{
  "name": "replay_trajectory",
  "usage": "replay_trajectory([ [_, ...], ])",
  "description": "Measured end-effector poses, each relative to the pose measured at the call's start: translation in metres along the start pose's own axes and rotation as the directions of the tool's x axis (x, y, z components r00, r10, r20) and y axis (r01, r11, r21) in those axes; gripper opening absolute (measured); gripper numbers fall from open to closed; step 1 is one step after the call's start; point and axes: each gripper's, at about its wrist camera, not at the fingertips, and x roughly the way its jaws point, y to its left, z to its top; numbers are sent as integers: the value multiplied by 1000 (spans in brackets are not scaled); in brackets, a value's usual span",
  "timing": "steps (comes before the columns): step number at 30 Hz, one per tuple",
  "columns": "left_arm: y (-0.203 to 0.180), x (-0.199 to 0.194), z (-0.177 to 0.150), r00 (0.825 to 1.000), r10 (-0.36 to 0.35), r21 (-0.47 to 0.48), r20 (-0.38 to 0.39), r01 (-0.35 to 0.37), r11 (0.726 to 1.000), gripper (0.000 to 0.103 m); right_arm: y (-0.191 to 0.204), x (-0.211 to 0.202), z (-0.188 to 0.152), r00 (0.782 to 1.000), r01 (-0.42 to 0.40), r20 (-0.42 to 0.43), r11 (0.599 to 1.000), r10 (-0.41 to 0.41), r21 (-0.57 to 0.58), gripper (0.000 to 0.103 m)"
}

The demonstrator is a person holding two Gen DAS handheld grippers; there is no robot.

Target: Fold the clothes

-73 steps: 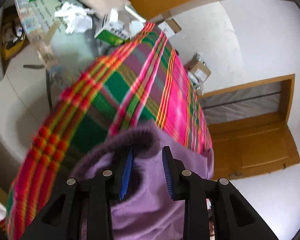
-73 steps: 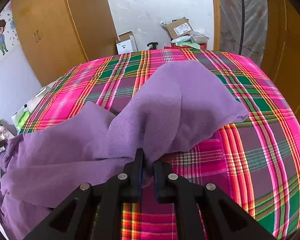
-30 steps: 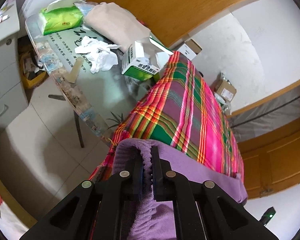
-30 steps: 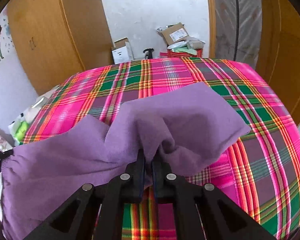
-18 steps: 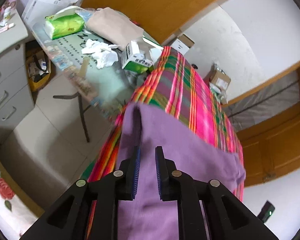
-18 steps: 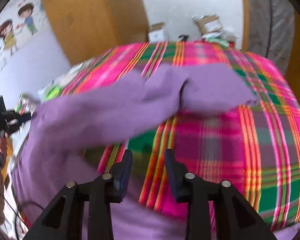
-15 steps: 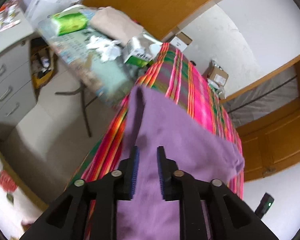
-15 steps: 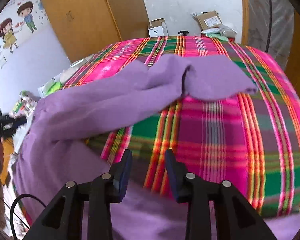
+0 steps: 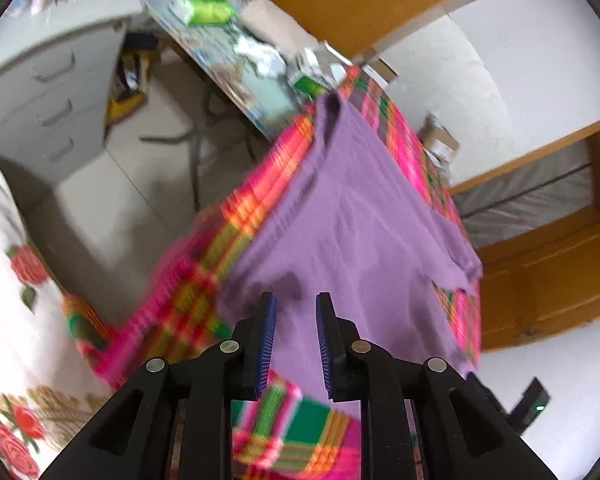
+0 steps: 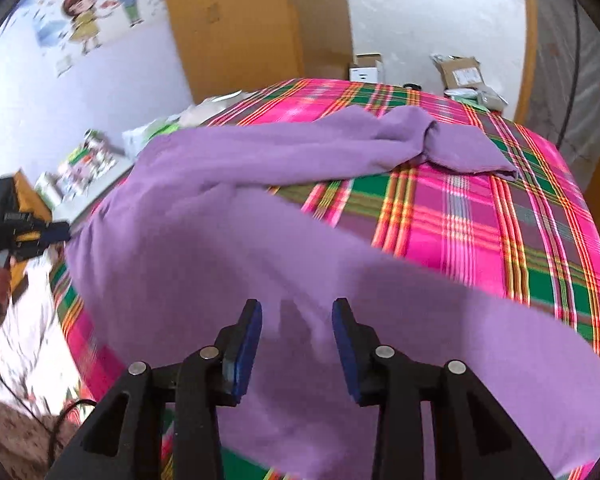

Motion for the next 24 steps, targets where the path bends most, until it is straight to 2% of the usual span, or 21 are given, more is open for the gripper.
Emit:
replay_trajectory([
  [1,0,2,-6,1000,-19,-1,-17,19,1000,32,6,-2,-8,1000,5,0,1000,-5,-19,42],
  [3,-2,7,-17,998,-49,-2,-49,49,999,33,17,-5,-23,1000,2,-6,999,-3,-39,44],
  [8,-7,17,-41,992,-67,-5,-110,67,998,33,44,-9,-51,1000,-30,-6,994,30,-107,52],
  [12,-6,15,-51,993,-74,-27,-92,72,997,33,65,-11,-62,999,-48,4,982,50,-181,59],
  [16,-5,15,-56,993,-87,-68,-75,82,994,33,79,-4,-69,999,-35,-14,969,32,-246,61],
  [20,-8,21,-53,993,-97,-100,-63,90,991,33,85,4,-71,999,37,15,956,-34,-291,63],
  [24,-11,28,-47,992,-105,-137,-66,95,986,33,79,8,-67,998,59,32,963,-53,-262,62],
])
